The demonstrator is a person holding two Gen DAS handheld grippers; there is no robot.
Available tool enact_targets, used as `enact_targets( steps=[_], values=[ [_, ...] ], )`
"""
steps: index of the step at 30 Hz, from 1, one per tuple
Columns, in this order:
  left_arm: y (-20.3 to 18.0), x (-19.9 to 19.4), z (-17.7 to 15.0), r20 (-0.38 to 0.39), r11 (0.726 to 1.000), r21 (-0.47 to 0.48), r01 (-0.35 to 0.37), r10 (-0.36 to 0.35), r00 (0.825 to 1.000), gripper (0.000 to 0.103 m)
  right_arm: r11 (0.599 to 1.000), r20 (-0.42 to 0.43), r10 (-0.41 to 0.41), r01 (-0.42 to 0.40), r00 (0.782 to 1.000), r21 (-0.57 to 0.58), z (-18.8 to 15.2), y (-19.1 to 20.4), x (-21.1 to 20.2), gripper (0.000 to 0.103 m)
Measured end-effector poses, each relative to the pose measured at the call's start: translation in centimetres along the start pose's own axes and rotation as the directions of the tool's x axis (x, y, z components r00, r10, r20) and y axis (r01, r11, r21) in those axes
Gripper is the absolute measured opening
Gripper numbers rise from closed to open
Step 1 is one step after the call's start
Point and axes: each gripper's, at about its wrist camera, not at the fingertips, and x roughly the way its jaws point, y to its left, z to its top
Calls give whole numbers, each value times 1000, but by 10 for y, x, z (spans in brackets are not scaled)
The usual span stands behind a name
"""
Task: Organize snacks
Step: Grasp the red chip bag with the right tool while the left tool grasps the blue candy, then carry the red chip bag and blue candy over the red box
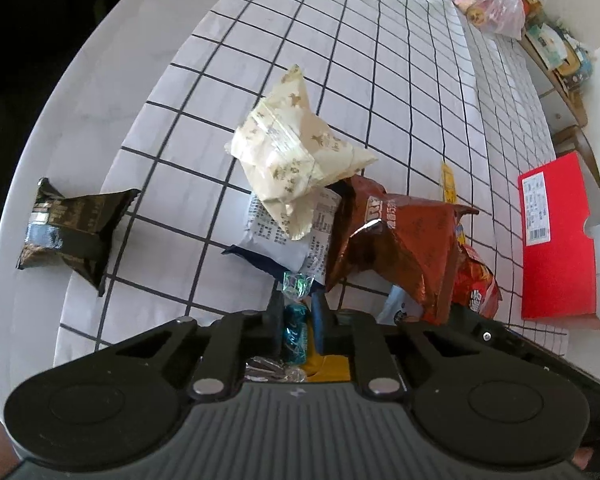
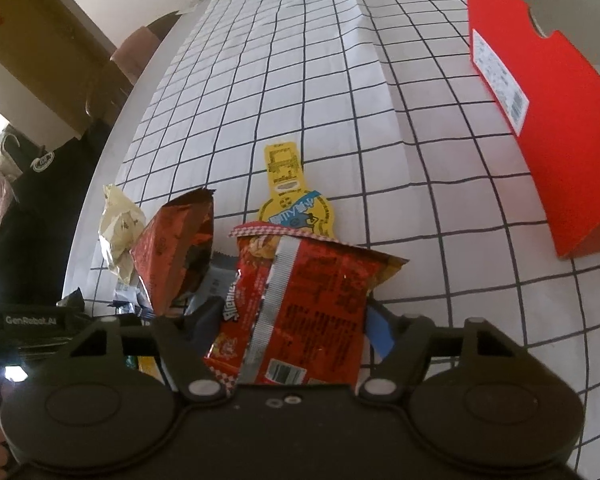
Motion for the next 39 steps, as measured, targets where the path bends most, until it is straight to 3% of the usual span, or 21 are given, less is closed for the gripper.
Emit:
enact_targets(
  steps=[12,20,31,39],
  values=[
    [12,-32,-9,43,999,-38,26,-24,999,12,1000,41,24,-24,999,6,-6,-7,-33,71],
    [-12,-58,-13,77,999,17,34,-35,996,12,1000,83,19,-19,996,-4,-3,-10,-70,71],
    [-85,-93,-15,129,985,164,59,-81,988,12,997,137,-30,40,990,-71,13,-31,-131,71],
    [-163,-92,-17,115,952,296,82,-121,986,12,992,201,-90,107,976,-73,38,-75,-170,71]
  ],
)
